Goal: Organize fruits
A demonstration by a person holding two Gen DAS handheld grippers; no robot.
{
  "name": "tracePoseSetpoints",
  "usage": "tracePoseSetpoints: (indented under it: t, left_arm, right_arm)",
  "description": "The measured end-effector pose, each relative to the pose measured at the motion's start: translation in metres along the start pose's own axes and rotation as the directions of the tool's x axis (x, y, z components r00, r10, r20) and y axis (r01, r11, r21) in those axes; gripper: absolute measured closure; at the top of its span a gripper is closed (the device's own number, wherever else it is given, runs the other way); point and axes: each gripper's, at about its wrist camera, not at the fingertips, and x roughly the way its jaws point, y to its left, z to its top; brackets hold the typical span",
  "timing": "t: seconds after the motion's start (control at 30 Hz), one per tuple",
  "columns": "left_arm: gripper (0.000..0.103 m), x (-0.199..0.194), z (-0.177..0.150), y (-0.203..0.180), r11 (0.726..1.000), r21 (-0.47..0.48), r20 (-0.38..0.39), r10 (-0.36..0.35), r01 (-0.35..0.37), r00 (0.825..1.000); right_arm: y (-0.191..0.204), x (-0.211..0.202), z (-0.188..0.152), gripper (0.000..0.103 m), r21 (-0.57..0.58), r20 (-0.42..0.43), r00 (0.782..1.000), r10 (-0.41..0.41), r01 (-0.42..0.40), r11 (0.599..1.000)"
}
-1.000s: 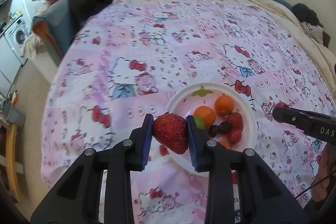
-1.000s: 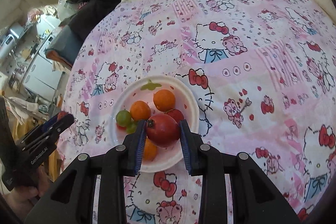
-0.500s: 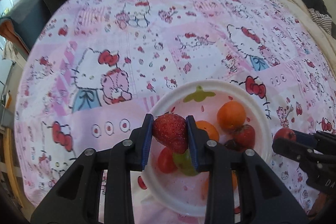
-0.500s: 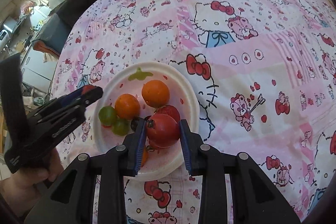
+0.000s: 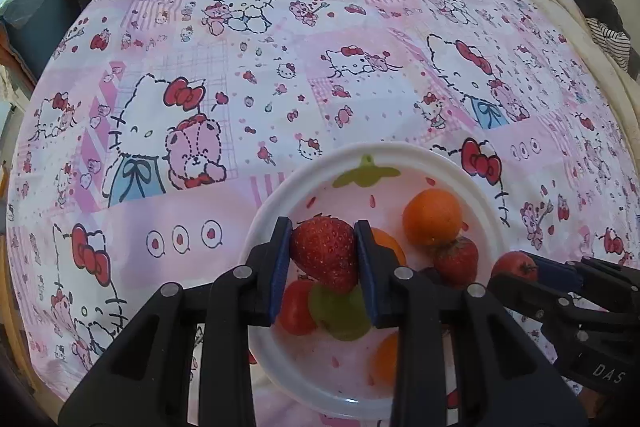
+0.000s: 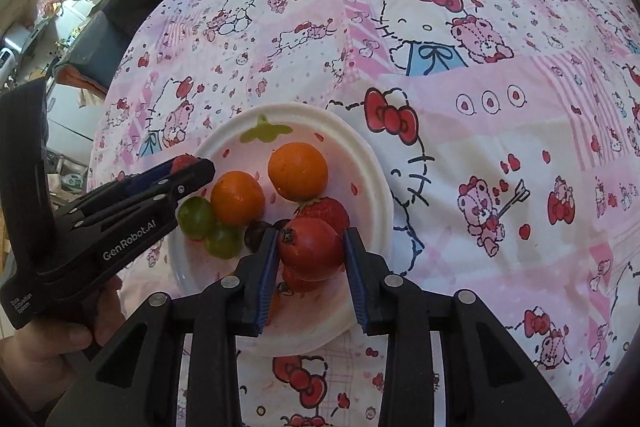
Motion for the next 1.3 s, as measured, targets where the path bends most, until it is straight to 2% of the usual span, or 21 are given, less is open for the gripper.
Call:
tracePoseSetpoints:
  t: [0.07,0.1,0.13,0.17,0.2,0.23,0.37,0.43,0.53,0.67,0.8,0.87,0.93,1.1,1.3]
  left_arm:
    - [0.075,-0.001,0.000,0.002,1.000,-0.011,-0.005,-0.002,0.002,1.000]
    - [0.068,-0.002,0.000,0.003,1.000,-0.016,-0.007,-0.004,0.004,1.000]
    - [0.050,-0.004,0.000,0.004,1.000,-0.023,-0.002,-0.003,0.003,1.000]
    - [0.041,-0.008,0.001,0.006,0.999,-0.033,0.014,-0.003,0.004,1.000]
    - [0.031,-0.011,0.002,0.007,0.999,-0.039,0.024,0.000,0.001,1.000]
    - [0.029,-0.017,0.003,0.010,0.999,-0.047,0.039,0.009,-0.007,0.999]
    - [0.029,-0.029,0.006,0.021,0.996,-0.085,0.051,0.004,0.000,0.999]
    - [0.029,-0.041,0.004,0.025,0.996,-0.089,0.081,-0.011,0.018,0.997]
    - [0.029,-0.059,-0.002,0.024,0.998,-0.049,0.120,0.037,-0.031,0.992]
    - [0.029,-0.087,-0.012,0.029,0.998,-0.060,0.167,0.026,-0.016,0.986]
    - [0.028,-0.114,-0.026,0.031,0.997,-0.059,0.212,0.055,-0.043,0.976]
    - [0.024,-0.126,-0.033,0.031,0.996,-0.060,0.232,0.073,-0.061,0.970]
    - [0.014,-0.139,-0.043,0.032,0.996,-0.065,0.260,0.082,-0.067,0.962]
    - [0.012,-0.167,-0.070,0.033,0.994,-0.072,0.311,0.102,-0.084,0.945]
    - [0.007,-0.190,-0.102,0.029,0.994,-0.072,0.348,0.099,-0.079,0.932]
  right_arm:
    - [0.002,-0.002,0.001,0.067,0.005,0.009,1.000,0.017,-0.017,1.000]
    - [0.003,-0.003,0.001,0.067,0.002,0.011,1.000,0.021,-0.021,1.000]
    - [0.004,-0.005,0.002,0.057,-0.004,0.013,1.000,0.024,-0.024,1.000]
    - [0.006,-0.007,0.002,0.048,-0.010,0.017,1.000,0.026,-0.025,1.000]
    - [0.008,-0.009,0.001,0.035,-0.014,0.029,0.999,0.021,-0.020,1.000]
    - [0.009,-0.013,0.001,0.032,-0.020,0.046,0.999,0.013,-0.012,1.000]
    - [0.011,-0.023,0.000,0.030,-0.025,0.069,0.997,0.020,-0.018,1.000]
    - [0.010,-0.030,0.002,0.022,-0.014,0.093,0.995,0.027,-0.026,1.000]
    - [0.011,-0.045,0.004,0.015,-0.010,0.140,0.990,0.035,-0.034,0.999]
    - [0.016,-0.070,0.001,0.011,-0.020,0.212,0.977,0.025,-0.022,1.000]
    - [0.018,-0.094,-0.007,0.008,-0.012,0.266,0.963,0.036,-0.035,0.999]
    - [0.021,-0.105,-0.014,0.006,-0.019,0.285,0.958,0.040,-0.036,0.999]
    - [0.025,-0.115,-0.021,0.005,-0.034,0.301,0.952,0.044,-0.035,0.999]
    - [0.034,-0.137,-0.045,0.004,-0.067,0.354,0.935,0.031,-0.008,0.998]
    - [0.040,-0.153,-0.076,0.004,-0.076,0.396,0.918,0.014,0.017,0.997]
